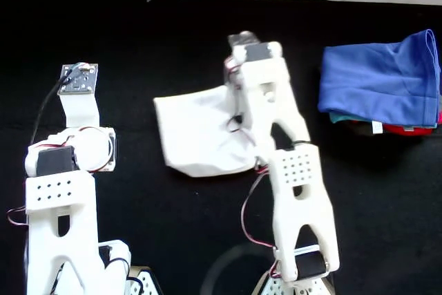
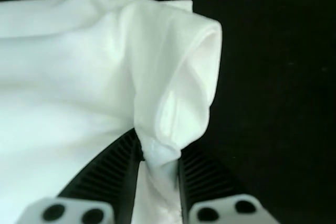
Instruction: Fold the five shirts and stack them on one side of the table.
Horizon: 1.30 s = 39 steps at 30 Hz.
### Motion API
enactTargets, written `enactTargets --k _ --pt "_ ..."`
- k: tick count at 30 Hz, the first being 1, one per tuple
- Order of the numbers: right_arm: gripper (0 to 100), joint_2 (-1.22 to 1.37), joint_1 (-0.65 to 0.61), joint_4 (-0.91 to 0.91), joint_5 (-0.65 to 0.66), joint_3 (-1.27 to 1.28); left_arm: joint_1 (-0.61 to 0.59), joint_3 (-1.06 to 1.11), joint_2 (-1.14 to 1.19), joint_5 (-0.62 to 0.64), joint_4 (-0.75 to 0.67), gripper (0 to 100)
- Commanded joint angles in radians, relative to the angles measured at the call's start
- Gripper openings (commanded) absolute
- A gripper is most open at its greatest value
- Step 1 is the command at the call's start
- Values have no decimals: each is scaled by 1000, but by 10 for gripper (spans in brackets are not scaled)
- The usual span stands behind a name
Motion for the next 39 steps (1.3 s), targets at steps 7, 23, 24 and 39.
enactTargets --k 7,23,24,39 --pt "5 -495 142 12 155 168 -4 -15 88 -6 0 120" --pt "5 -819 444 8 345 217 1 -489 659 0 123 119" --pt "5 -819 470 5 365 217 4 -501 659 0 123 119" --pt "5 -453 742 -300 592 97 124 -512 659 46 123 119"
